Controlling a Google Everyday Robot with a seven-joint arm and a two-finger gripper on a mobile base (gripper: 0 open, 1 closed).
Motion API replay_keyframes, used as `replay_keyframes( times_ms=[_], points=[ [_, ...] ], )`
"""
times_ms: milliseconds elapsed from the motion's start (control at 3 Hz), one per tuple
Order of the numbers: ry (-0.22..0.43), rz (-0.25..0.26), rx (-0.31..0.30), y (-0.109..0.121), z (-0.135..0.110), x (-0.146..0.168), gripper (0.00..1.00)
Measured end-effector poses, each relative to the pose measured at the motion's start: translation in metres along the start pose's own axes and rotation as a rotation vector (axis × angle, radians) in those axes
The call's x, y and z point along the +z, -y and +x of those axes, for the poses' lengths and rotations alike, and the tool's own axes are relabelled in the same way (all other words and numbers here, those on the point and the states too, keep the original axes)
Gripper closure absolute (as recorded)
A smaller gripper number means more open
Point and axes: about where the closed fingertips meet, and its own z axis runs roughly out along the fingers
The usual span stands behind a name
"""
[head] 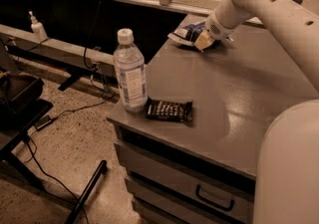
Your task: Pick blue chip bag
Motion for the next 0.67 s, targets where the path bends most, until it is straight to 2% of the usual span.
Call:
replay_keyframes(
  times_ms=[333, 667],
  points=[
    [0.039, -0.009, -0.033, -0.002, -0.001, -0.032, 1.00],
    [0.136, -0.024, -0.109, -0.007, 0.005, -0.112, 1.00]
  ],
)
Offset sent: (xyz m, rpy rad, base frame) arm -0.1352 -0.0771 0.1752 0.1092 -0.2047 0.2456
